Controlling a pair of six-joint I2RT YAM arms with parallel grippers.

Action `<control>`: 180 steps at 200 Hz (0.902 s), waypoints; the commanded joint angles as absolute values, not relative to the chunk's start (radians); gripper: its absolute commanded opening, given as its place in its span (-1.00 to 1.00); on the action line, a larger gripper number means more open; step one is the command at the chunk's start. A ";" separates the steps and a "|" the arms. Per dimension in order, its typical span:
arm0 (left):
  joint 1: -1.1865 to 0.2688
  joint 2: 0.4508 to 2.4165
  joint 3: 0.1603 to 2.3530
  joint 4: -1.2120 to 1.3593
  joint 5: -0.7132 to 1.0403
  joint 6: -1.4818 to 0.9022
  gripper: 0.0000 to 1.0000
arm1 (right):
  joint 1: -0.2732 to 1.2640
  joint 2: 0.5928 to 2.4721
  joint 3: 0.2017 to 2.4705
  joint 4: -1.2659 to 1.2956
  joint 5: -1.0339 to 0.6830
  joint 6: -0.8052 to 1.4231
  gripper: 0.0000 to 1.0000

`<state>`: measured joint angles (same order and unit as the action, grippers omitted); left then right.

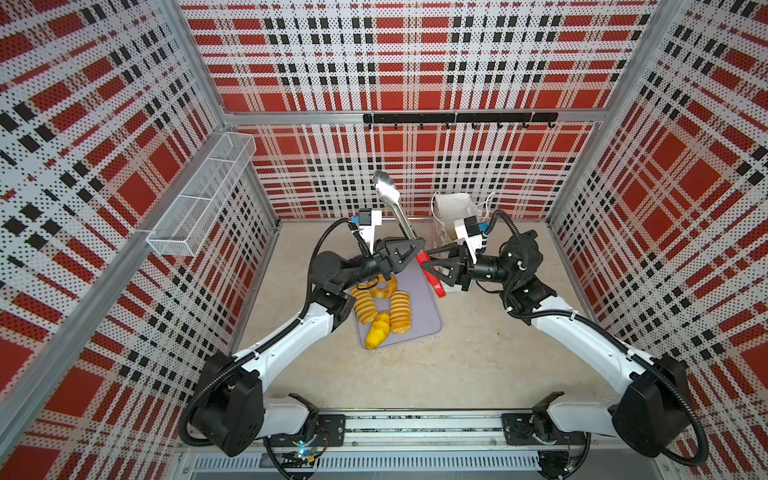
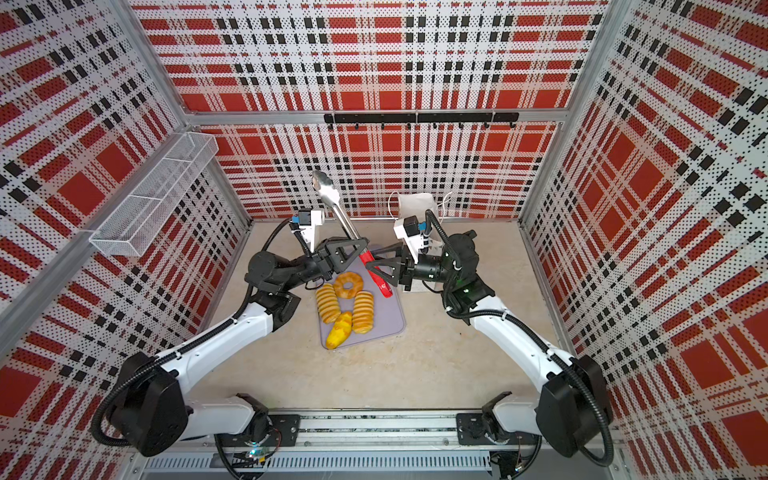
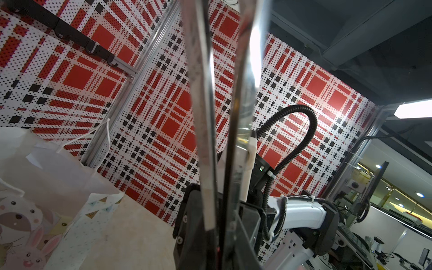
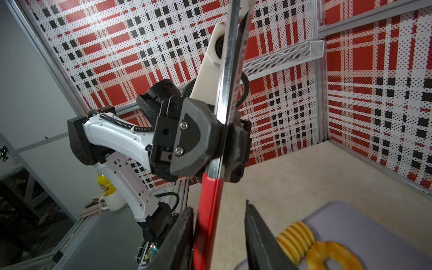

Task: Place the fake bread into the paper bag
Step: 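Hold the tongs with the left gripper while the right gripper regrips the handles, then lower the tongs toward the tray with the right gripper while the left gripper withdraws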

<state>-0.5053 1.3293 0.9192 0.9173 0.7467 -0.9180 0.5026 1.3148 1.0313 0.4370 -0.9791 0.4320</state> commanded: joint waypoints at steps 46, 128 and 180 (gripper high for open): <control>-0.508 1.323 0.952 0.923 0.745 -0.888 -0.71 | 0.525 1.364 1.078 0.373 -1.063 0.400 -0.52; -0.494 1.281 0.916 0.867 0.732 -0.869 -0.02 | 0.563 1.301 1.028 0.329 -0.914 0.402 -1.00; -0.463 1.042 0.911 0.190 0.388 -0.464 0.96 | 0.564 1.118 0.931 0.154 -0.675 0.332 -1.00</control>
<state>-0.4702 1.1522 0.8871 0.5964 0.6209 -0.7155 0.5564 1.2343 0.9512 0.2325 -0.8265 0.4030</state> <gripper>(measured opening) 0.980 0.122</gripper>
